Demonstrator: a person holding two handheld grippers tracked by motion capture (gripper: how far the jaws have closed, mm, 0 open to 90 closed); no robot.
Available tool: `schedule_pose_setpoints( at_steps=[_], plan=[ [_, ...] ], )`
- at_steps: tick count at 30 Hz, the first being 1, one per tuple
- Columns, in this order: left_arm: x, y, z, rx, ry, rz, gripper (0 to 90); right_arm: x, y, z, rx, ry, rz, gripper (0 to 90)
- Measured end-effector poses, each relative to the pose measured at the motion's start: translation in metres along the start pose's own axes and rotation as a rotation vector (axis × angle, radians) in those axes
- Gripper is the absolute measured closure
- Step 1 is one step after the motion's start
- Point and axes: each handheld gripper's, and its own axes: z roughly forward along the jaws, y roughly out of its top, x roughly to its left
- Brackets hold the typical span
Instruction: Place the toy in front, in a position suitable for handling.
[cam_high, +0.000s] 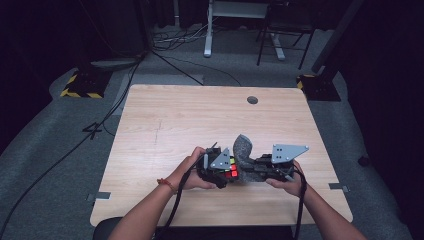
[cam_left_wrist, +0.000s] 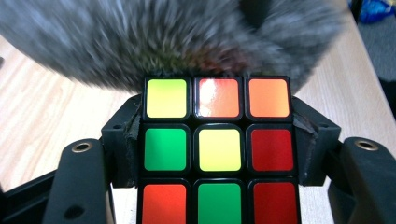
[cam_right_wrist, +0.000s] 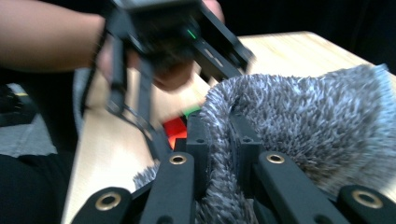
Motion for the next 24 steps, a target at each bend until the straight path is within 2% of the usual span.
schedule_pose_setpoints(
  at_steps=[2,4,7,10,13,14,15,16,19,24],
  plan=[
    [0.002,0.001,-0.006,-0.036,0.000,-0.008,33.4,-0.005,-0.004,0.000,0.026,-0.015,0.024,81.6],
    [0.002,0.003,-0.012,-0.068,0.006,-0.009,33.5,-0.011,-0.010,0.004,0.077,-0.044,0.032,81.6],
    [0.003,0.003,-0.018,-0.104,0.003,-0.018,33.4,-0.019,-0.018,0.008,0.099,-0.017,0.079,81.6],
    [0.002,0.003,-0.021,-0.149,-0.006,-0.018,33.4,-0.021,-0.021,0.013,0.139,0.004,0.093,81.5],
    [0.002,0.002,-0.021,-0.150,-0.006,-0.017,33.3,-0.020,-0.021,0.012,0.106,0.034,0.105,81.5],
    [0.002,0.000,-0.021,-0.164,-0.014,-0.025,33.2,-0.021,-0.021,0.011,0.087,0.050,0.113,81.5],
    [0.003,0.000,-0.022,-0.168,-0.017,-0.025,33.2,-0.023,-0.021,0.008,0.050,0.076,0.136,81.6],
    [0.004,-0.001,-0.022,-0.169,-0.017,-0.030,33.1,-0.024,-0.021,0.007,0.041,0.082,0.148,81.6],
    [0.004,-0.001,-0.023,-0.168,-0.012,-0.028,32.9,-0.027,-0.022,0.003,0.004,0.092,0.168,81.6],
    [0.005,-0.002,-0.024,-0.152,-0.017,-0.017,32.8,-0.023,-0.017,-0.003,-0.034,0.081,0.141,81.8]
  ],
)
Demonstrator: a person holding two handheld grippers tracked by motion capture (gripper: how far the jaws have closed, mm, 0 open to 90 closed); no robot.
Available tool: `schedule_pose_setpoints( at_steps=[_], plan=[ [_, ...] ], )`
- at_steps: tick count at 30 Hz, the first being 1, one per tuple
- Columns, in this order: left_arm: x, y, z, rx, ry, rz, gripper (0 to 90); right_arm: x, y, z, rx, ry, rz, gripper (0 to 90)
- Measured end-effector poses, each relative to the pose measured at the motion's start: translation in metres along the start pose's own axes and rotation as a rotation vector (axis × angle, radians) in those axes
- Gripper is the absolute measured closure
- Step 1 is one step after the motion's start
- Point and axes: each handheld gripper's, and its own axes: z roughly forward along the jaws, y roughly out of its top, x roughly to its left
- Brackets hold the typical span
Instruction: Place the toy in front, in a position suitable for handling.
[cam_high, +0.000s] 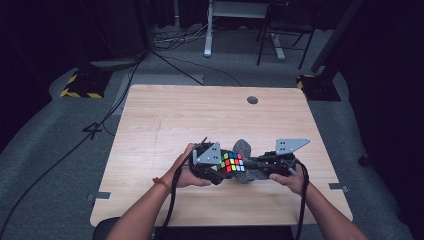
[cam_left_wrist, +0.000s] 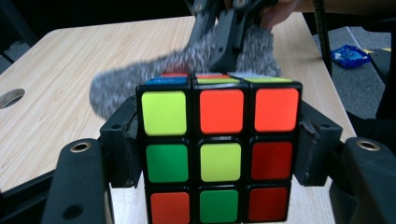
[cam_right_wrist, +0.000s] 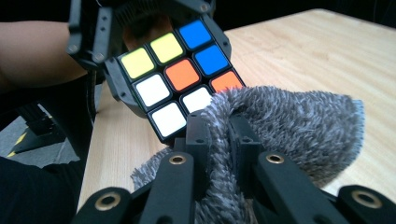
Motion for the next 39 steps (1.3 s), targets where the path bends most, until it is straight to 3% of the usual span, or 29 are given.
schedule_pose_setpoints(
  at_steps=[6,12,17,20,22,26,31,36,39],
  plan=[
    [0.000,-0.002,0.003,0.044,-0.013,0.011,32.7,0.007,0.004,-0.001,-0.019,-0.006,-0.028,81.9],
    [-0.001,-0.002,0.005,0.054,-0.010,0.010,32.7,0.011,0.007,-0.001,-0.024,-0.018,-0.051,82.0],
    [-0.002,-0.004,0.013,0.128,-0.013,0.029,32.7,0.013,0.008,-0.002,-0.032,-0.018,-0.062,82.1],
    [-0.004,-0.005,0.017,0.145,-0.015,0.035,33.0,0.016,0.010,-0.002,-0.030,-0.017,-0.076,82.1],
    [-0.003,-0.005,0.015,0.135,-0.010,0.040,33.1,0.017,0.011,-0.003,-0.034,-0.019,-0.081,82.1],
    [0.002,-0.006,0.008,0.098,0.017,0.011,33.3,0.017,0.013,-0.005,-0.048,0.005,-0.066,82.2],
    [0.006,-0.007,-0.004,0.065,0.049,0.000,33.4,0.020,0.011,0.003,0.010,0.024,-0.075,82.2],
    [0.008,-0.002,-0.012,0.013,0.045,-0.012,33.4,0.016,0.004,0.012,0.073,0.021,-0.067,82.2],
    [0.007,-0.004,-0.011,0.018,0.045,-0.009,33.4,0.015,0.002,0.016,0.090,0.018,-0.066,82.1]
  ],
)
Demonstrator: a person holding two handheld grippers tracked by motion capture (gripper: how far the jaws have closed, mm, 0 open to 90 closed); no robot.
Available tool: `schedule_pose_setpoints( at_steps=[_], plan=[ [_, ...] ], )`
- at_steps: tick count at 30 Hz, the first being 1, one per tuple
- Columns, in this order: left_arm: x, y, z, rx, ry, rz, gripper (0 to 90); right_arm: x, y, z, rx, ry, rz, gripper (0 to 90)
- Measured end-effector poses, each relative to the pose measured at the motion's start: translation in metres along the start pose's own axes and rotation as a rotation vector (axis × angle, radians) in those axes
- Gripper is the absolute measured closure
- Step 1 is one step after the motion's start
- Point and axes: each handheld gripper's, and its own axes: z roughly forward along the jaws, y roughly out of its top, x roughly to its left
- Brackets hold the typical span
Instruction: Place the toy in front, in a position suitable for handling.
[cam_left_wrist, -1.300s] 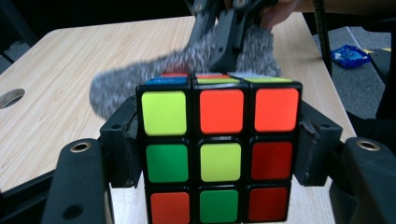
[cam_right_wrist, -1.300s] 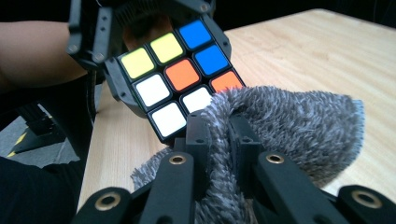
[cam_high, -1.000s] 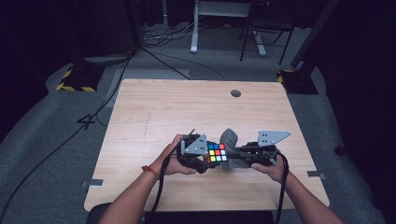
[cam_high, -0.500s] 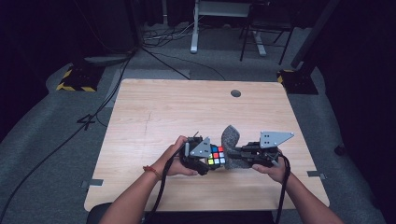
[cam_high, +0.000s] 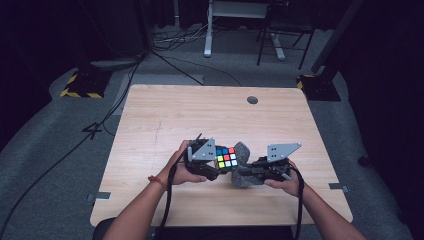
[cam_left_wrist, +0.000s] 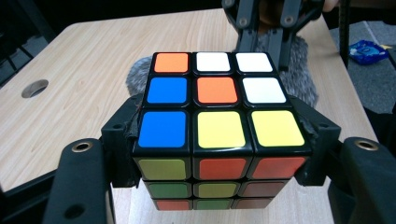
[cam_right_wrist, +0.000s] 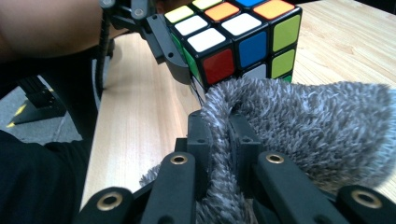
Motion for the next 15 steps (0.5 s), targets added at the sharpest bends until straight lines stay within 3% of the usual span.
schedule_pose_setpoints(
  at_steps=[3,5,9,15],
  plan=[
    [-0.005,-0.002,0.007,0.025,-0.033,0.015,33.4,0.001,0.002,-0.006,-0.038,-0.037,-0.005,82.1],
    [-0.010,-0.001,0.012,0.039,-0.046,0.034,33.4,0.000,0.006,-0.013,-0.098,-0.046,0.002,82.1],
    [-0.010,0.001,0.015,0.022,-0.064,0.019,33.4,-0.002,0.006,-0.019,-0.123,-0.067,0.010,82.1],
    [-0.006,0.004,0.003,-0.058,-0.061,-0.005,33.3,-0.004,0.003,-0.012,-0.058,-0.052,0.013,82.1]
  ],
)
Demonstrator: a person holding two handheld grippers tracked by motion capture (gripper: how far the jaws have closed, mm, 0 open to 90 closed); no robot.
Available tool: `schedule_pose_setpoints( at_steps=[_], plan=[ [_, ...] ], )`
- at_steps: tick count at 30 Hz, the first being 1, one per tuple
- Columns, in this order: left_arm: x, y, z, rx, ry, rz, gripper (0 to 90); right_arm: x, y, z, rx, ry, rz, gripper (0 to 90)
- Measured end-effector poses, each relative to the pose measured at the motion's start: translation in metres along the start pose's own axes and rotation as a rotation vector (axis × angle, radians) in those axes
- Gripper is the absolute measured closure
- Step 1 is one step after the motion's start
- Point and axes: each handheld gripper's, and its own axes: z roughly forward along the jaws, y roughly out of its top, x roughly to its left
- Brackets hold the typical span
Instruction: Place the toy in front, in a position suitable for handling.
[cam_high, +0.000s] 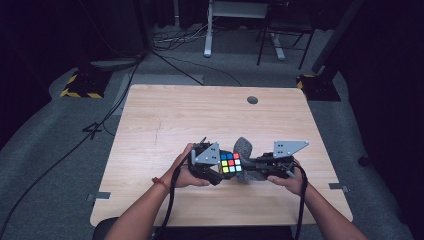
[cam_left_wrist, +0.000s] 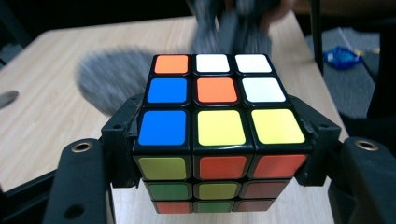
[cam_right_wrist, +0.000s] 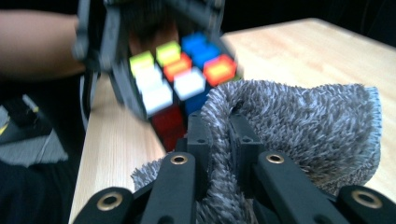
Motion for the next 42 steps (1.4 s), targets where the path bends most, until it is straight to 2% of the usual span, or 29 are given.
schedule_pose_setpoints(
  at_steps=[3,6,9,11,13,14,16,19,20,21,24,28,29,31,35,38,42],
  plan=[
    [0.004,0.002,-0.007,-0.046,0.010,-0.021,33.3,0.001,-0.003,0.007,0.039,0.026,-0.006,82.1],
    [0.007,0.001,-0.011,-0.047,0.044,-0.032,33.3,0.005,-0.003,0.009,0.044,0.050,-0.026,82.0],
    [0.009,-0.002,-0.008,-0.014,0.048,-0.023,33.4,0.007,0.001,0.002,-0.025,0.044,-0.042,82.0],
    [0.007,-0.004,-0.002,0.016,0.017,-0.010,33.4,0.007,0.005,-0.005,-0.071,0.037,-0.041,82.1],
    [0.004,-0.004,0.003,0.020,-0.005,-0.010,33.4,0.007,0.007,-0.010,-0.094,0.017,-0.042,82.0],
    [0.001,-0.002,0.006,0.025,-0.013,0.004,33.3,0.006,0.007,-0.011,-0.097,0.005,-0.040,82.1],
    [-0.003,0.000,0.008,0.025,-0.037,0.016,33.3,0.002,0.006,-0.012,-0.093,-0.037,-0.022,82.1],
    [-0.008,0.003,0.010,0.034,-0.038,0.044,33.3,-0.003,0.003,-0.010,-0.062,-0.042,-0.004,82.1],
    [-0.008,0.004,0.009,0.023,-0.042,0.039,33.3,-0.004,0.001,-0.008,-0.044,-0.041,0.001,82.1],
    [-0.008,0.005,0.007,0.013,-0.050,0.035,33.3,-0.004,0.000,-0.005,-0.027,-0.035,0.001,82.0],
    [-0.005,0.005,0.002,-0.005,-0.028,0.032,33.3,-0.003,-0.002,0.001,0.027,-0.015,-0.007,82.0],
    [0.002,0.000,-0.002,0.033,0.039,0.020,33.4,-0.002,-0.006,0.009,0.056,0.065,-0.017,81.8],
    [0.006,-0.004,-0.004,0.038,0.047,0.002,33.4,-0.002,-0.006,0.010,0.057,0.076,-0.021,81.8],
    [0.009,-0.007,-0.005,0.052,0.059,0.001,33.4,0.001,-0.005,0.011,0.055,0.093,-0.032,81.8],
    [0.009,-0.009,-0.004,0.067,0.050,0.004,33.3,0.002,-0.002,0.007,0.015,0.110,-0.039,81.7],
    [0.007,-0.010,-0.002,0.080,0.034,0.009,33.4,-0.001,-0.003,0.006,0.010,0.096,-0.023,81.7],
    [0.004,-0.011,0.007,0.101,0.006,0.010,33.4,-0.001,-0.004,0.002,0.004,0.072,-0.026,81.8]
  ],
)
